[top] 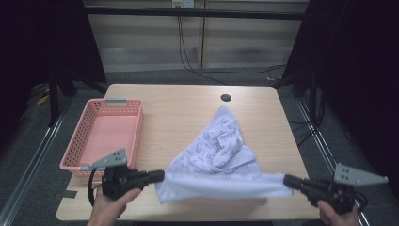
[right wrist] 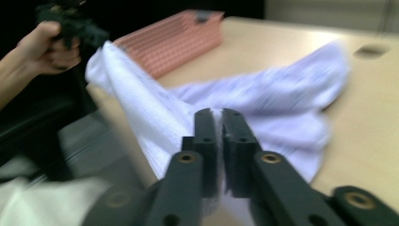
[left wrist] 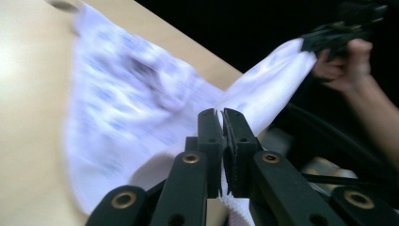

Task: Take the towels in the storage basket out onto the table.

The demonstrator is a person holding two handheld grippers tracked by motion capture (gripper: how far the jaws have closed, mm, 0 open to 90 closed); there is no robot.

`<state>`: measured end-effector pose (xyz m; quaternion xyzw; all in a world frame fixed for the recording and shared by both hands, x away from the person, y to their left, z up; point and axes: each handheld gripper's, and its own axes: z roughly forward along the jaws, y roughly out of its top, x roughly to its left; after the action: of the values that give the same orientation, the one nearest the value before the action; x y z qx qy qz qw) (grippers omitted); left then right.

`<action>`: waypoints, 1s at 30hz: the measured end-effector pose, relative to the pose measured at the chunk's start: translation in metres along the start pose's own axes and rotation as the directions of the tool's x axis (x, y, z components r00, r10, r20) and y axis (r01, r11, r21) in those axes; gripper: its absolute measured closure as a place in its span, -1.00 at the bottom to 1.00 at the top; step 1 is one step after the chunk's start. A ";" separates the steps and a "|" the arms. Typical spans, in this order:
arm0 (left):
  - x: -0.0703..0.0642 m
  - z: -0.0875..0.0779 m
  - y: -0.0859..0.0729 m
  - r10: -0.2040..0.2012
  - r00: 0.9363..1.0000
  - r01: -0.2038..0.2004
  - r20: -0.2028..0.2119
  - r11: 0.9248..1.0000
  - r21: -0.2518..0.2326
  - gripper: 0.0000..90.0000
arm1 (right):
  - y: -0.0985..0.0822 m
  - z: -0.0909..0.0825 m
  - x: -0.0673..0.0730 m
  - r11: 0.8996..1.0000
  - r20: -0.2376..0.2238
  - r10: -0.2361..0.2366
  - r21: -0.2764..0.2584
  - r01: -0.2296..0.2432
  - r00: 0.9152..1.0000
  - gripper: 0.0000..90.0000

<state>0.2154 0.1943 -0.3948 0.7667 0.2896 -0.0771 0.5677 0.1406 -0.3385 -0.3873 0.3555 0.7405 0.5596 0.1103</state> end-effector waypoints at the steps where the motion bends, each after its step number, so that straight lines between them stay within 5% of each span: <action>1: 0.000 0.000 0.000 0.000 1.000 0.000 0.000 1.000 0.000 0.88 | 0.000 0.000 0.000 1.000 0.000 0.000 0.000 0.000 1.000 0.83; 2: -0.003 -0.001 -0.011 -0.031 0.998 0.031 0.051 1.000 0.001 0.88 | -0.005 -0.002 0.005 1.000 -0.023 0.007 0.022 -0.007 1.000 0.65; 3: -0.007 -0.002 -0.017 -0.035 0.999 0.035 0.034 0.999 0.006 0.73 | -0.010 -0.003 0.011 0.998 -0.041 -0.001 0.067 0.003 0.999 0.48; 4: -0.009 -0.004 -0.021 -0.027 0.999 0.026 0.029 1.000 0.017 0.60 | -0.011 -0.002 0.015 0.994 0.016 -0.034 0.100 0.032 0.999 0.35; 9: 0.006 0.002 -0.025 -0.010 0.999 0.011 -0.050 0.999 0.038 0.53 | -0.005 0.009 -0.001 0.997 0.028 -0.020 0.069 0.018 0.999 0.27; 12: 0.020 0.023 -0.021 0.031 0.997 -0.023 -0.076 0.994 0.105 0.53 | -0.004 0.029 -0.014 0.997 0.028 -0.018 0.081 0.016 0.999 0.23; 17: 0.056 0.066 -0.006 0.024 0.994 -0.010 -0.106 0.991 0.135 0.65 | -0.001 0.088 -0.044 0.983 0.027 -0.032 0.181 0.027 0.999 0.22; 20: 0.068 0.085 -0.005 0.036 0.994 -0.018 -0.102 0.985 0.172 0.70 | -0.003 0.103 -0.054 0.979 0.031 -0.020 0.205 0.013 0.999 0.23; 22: 0.078 0.102 -0.008 0.035 0.992 -0.009 -0.119 0.977 0.214 0.73 | -0.013 0.129 -0.066 0.958 0.034 -0.024 0.286 0.014 0.999 0.26; 23: 0.080 0.107 -0.009 0.041 0.991 -0.012 -0.124 0.974 0.228 0.73 | -0.013 0.129 -0.066 0.958 0.034 -0.024 0.286 0.014 0.999 0.26; 24: 0.086 0.116 -0.012 0.065 0.987 -0.026 -0.146 0.966 0.256 0.72 | -0.021 0.143 -0.070 0.939 0.042 -0.044 0.343 0.027 0.998 0.27; 25: 0.086 0.116 -0.012 0.065 0.987 -0.026 -0.146 0.966 0.256 0.70 | -0.021 0.143 -0.070 0.939 0.042 -0.044 0.343 0.027 0.998 0.27; 26: 0.089 0.121 -0.015 0.080 0.983 -0.031 -0.167 0.960 0.277 0.63 | -0.030 0.154 -0.074 0.921 0.035 -0.041 0.388 0.024 0.999 0.26; 27: 0.090 0.123 -0.017 0.082 0.981 -0.029 -0.174 0.958 0.285 0.60 | -0.030 0.154 -0.074 0.921 0.035 -0.041 0.388 0.024 0.999 0.26; 28: 0.091 0.127 -0.024 0.107 0.975 -0.036 -0.195 0.942 0.335 0.57 | -0.034 0.159 -0.075 0.908 0.043 -0.054 0.418 0.031 0.998 0.23; 30: 0.090 0.125 -0.028 0.134 0.972 -0.063 -0.194 0.942 0.331 0.59 | -0.039 0.161 -0.074 0.900 0.047 -0.061 0.434 0.034 0.997 0.23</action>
<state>0.3005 0.1171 -0.5008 0.8666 0.2936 -0.0118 0.4034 0.2692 -0.2705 -0.4959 0.3693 0.8510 0.3677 0.0643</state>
